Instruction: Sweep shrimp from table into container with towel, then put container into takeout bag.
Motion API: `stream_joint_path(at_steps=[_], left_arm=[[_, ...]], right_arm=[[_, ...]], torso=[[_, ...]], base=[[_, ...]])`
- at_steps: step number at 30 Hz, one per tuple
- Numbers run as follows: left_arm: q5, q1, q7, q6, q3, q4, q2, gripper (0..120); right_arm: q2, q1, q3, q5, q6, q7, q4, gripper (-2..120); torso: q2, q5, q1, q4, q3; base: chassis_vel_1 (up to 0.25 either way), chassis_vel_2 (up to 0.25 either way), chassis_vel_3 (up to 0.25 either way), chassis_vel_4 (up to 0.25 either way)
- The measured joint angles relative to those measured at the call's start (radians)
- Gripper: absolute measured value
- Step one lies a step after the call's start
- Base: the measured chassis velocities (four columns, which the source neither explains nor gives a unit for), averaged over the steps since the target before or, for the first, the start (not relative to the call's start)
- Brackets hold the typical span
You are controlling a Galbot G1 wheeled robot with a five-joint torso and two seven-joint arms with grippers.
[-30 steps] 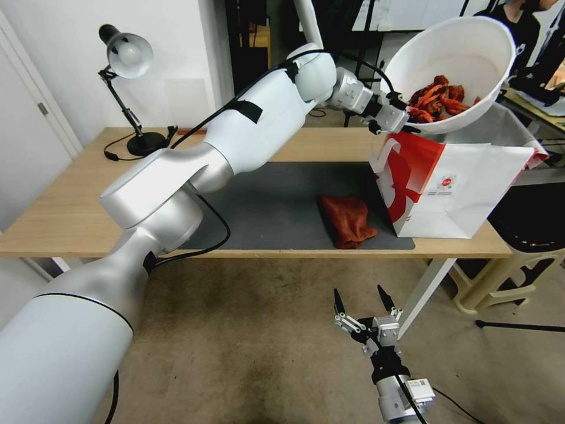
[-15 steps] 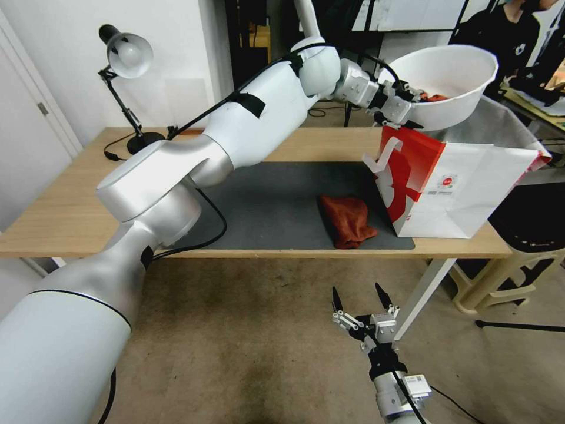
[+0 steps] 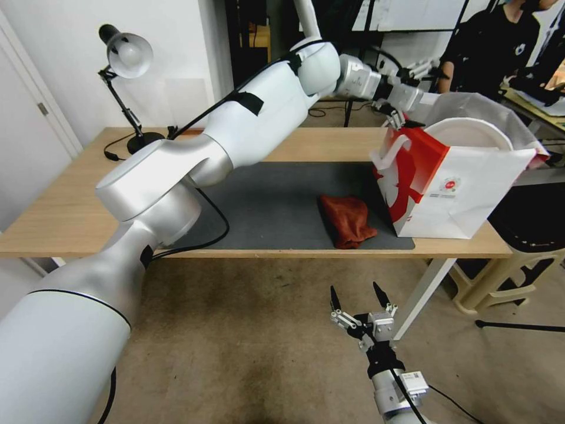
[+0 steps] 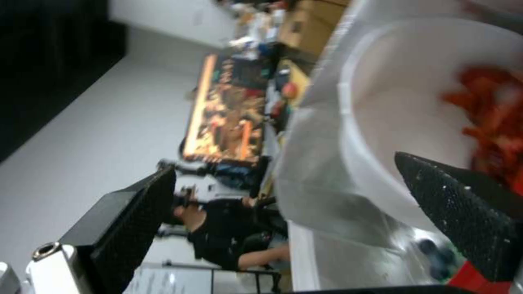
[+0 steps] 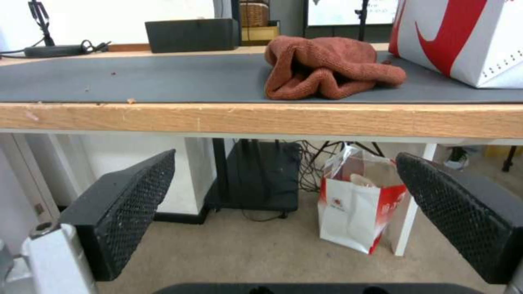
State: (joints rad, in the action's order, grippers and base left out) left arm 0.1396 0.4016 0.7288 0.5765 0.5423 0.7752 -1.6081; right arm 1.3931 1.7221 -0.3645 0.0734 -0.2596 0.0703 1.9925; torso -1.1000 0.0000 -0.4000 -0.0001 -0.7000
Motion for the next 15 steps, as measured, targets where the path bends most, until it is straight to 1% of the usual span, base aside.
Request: stream_joint_path(at_steps=[6,7,9,10,12,13,14,15], left_arm=[[-0.012,0.001,-0.005,-0.007,0.000,-0.001,0.000,100],[-0.054,0.003,-0.006,-0.023,0.000,-0.005,0.000,100],[-0.086,0.005,-0.008,-0.038,0.000,-0.007,0.000,100],[-0.086,0.005,-0.008,-0.038,0.000,-0.007,0.000,100],[-0.123,0.006,-0.020,-0.065,0.003,-0.008,0.000,100],[-0.163,0.007,-0.036,-0.091,0.006,-0.012,0.000,100],[-0.163,0.007,-0.036,-0.091,0.006,-0.012,0.000,100],[-0.203,0.007,-0.058,-0.113,0.010,-0.018,0.000,100]], right_arm=[[-0.001,-0.002,0.000,0.000,0.004,-0.001,0.000,100],[-0.001,-0.002,0.001,0.000,0.006,-0.002,0.000,100],[0.000,-0.002,0.001,0.000,0.006,-0.003,0.000,100],[0.000,-0.002,0.001,0.000,0.006,-0.003,0.000,100],[0.000,-0.003,0.002,0.000,0.008,-0.003,0.001,100],[0.000,-0.003,0.002,0.000,0.008,-0.003,0.001,100],[0.000,-0.003,0.002,0.000,0.008,-0.003,0.001,100],[0.001,-0.004,0.002,0.000,0.009,-0.003,0.002,100]], torso=[[0.000,0.0000,0.000,0.0000,0.000],[0.000,0.0000,0.000,0.0000,0.000],[0.000,0.0000,0.000,0.0001,0.000],[0.000,0.0000,0.000,0.0001,0.000],[0.000,0.0000,0.000,0.0001,0.000],[0.000,0.0000,0.000,0.0000,0.000],[0.000,0.0000,0.000,0.0000,0.000],[0.000,0.0001,0.000,-0.0001,0.000]], base=[[0.000,0.000,0.000,0.000],[0.000,0.000,0.000,0.000],[0.000,0.000,0.000,0.000],[0.000,0.000,0.000,0.000],[0.000,0.000,0.000,0.000],[0.000,0.000,0.000,0.000],[0.000,0.000,0.000,0.000],[0.000,0.000,0.000,0.000]])
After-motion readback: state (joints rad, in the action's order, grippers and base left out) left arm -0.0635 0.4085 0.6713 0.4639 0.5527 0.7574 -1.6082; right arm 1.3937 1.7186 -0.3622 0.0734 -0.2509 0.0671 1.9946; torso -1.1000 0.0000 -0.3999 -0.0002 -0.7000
